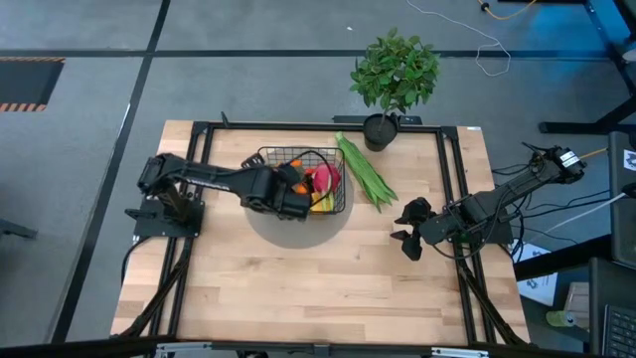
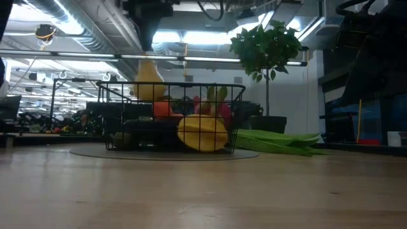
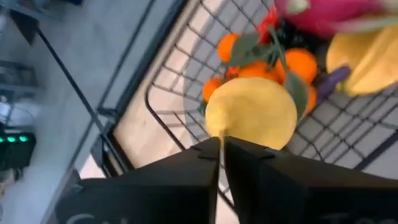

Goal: Build produce basket
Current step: Put the green leaf lettuce into the black wire basket

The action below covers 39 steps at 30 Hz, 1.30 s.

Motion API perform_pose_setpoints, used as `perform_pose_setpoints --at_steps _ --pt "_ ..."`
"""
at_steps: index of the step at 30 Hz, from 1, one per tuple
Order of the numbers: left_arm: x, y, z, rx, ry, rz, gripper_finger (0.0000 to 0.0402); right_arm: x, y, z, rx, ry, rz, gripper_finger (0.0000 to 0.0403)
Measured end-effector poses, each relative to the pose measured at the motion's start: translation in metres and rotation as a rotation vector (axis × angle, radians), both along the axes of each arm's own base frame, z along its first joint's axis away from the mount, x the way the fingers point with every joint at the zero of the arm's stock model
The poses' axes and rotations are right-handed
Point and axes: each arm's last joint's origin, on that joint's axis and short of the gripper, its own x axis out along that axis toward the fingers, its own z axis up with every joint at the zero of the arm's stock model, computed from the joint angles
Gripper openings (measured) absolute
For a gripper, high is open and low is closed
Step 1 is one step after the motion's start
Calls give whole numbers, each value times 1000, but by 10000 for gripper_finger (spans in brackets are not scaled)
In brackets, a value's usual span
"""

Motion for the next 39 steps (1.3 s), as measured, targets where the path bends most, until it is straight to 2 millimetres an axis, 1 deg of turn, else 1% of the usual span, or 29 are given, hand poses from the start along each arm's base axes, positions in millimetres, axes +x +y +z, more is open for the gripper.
perform_pose_setpoints --at_steps 3,8,10,13,17,21,23,25,28,30,33,37,39 --pt "0 7 -1 -40 19 13 42 0 0 0 6 -1 -6 227" --pt "1 14 0 -27 -5 60 99 0 0 0 17 -2 -18 227" --pt "0 13 -1 -42 -5 62 112 0 0 0 17 -2 -18 227" --pt "0 11 -2 -88 21 36 118 0 0 0 16 -3 -18 227" --pt "0 3 -2 -119 21 22 119 1 -2 1 -19 -31 -65 227" --pt "-2 -13 -3 -186 18 1 119 1 -5 3 -59 -105 -219 227" --pt "-3 -23 -4 -207 27 -32 119 4 -7 6 -103 -171 -281 227" --pt "-5 -32 -4 -208 30 -62 119 9 -7 9 -144 -236 -307 227" --pt "-7 -43 -4 -210 27 -88 119 23 -9 11 -165 -277 -288 227" --pt "-9 -49 -4 -210 24 -98 119 33 -14 8 -199 -273 -290 227" --pt "-11 -56 -4 -210 25 -121 119 47 -28 -2 -229 -229 -352 227" --pt "-12 -62 -4 -208 23 -136 119 56 -56 -20 -295 -96 -451 227" --pt "-13 -64 -3 -202 12 -129 119 59 -70 -26 -265 -45 -464 227"
